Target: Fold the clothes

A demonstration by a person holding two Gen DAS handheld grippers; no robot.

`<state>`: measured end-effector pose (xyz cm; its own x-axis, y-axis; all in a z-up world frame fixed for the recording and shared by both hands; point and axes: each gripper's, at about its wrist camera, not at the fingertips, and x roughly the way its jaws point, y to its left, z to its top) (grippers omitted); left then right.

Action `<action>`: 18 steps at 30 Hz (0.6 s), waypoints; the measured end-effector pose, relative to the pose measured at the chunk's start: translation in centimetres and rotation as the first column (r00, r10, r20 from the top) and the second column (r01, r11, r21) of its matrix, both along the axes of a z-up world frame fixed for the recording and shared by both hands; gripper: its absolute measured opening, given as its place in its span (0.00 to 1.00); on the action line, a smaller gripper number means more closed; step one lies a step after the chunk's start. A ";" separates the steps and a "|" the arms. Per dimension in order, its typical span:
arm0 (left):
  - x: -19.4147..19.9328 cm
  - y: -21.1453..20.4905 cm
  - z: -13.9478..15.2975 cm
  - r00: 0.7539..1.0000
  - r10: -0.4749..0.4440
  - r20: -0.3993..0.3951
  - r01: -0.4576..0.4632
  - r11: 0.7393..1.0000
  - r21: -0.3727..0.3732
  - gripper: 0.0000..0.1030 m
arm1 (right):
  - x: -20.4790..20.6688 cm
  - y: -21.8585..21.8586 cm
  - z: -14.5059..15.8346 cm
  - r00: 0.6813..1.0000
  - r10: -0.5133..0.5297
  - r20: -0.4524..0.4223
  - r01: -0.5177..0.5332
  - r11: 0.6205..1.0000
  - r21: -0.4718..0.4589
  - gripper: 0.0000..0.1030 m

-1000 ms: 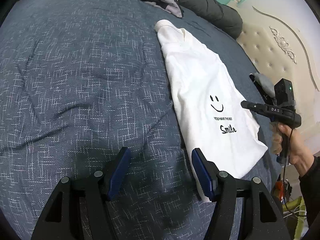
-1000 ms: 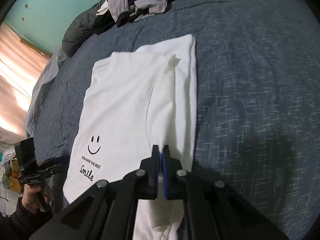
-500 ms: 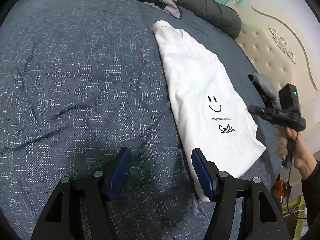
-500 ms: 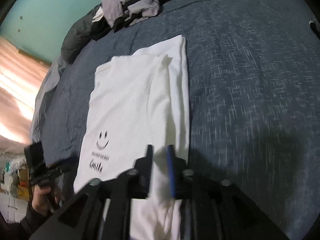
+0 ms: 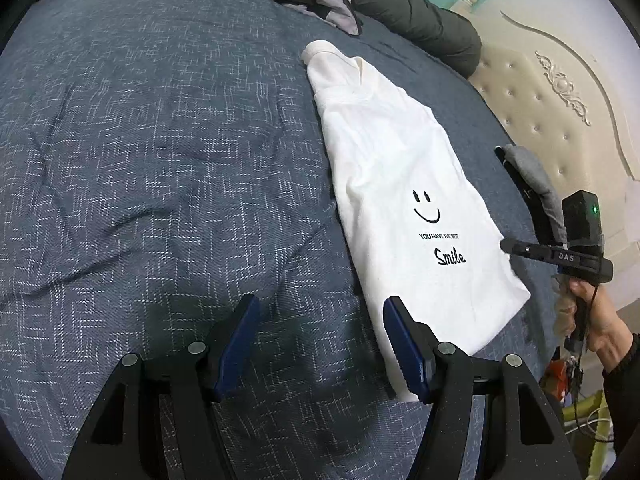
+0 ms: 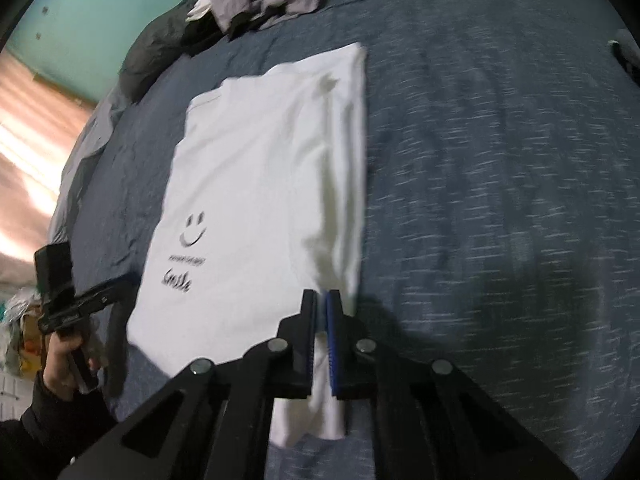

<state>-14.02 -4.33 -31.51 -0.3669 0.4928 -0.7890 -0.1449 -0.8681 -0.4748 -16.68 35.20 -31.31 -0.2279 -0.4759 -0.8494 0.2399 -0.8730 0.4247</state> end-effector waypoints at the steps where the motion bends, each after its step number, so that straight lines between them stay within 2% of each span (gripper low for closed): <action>1: -0.1 0.1 0.0 1.000 -0.001 0.000 0.001 1.000 0.000 0.66 | -0.1 0.4 -0.1 1.000 -0.013 -0.001 0.013 1.000 -0.003 0.04; 7: -0.2 0.1 -0.1 1.000 -0.006 0.002 0.006 1.000 -0.001 0.66 | -0.2 0.5 -0.5 1.000 -0.024 0.010 0.024 1.000 -0.008 0.04; 13: -0.3 -0.1 -0.1 1.000 -0.002 0.001 0.002 1.000 0.004 0.66 | 0.0 0.7 0.2 0.999 -0.034 -0.007 0.034 0.995 0.094 0.06; 15: -0.3 -0.1 -0.1 1.000 -0.001 0.001 0.001 1.000 0.004 0.66 | 0.0 1.1 0.8 0.998 -0.053 -0.030 0.056 0.992 0.115 0.07; 18: -0.3 -0.1 -0.2 1.000 0.000 0.002 0.000 1.000 0.005 0.66 | -0.5 1.1 2.6 0.995 -0.062 -0.082 0.070 0.994 0.089 0.08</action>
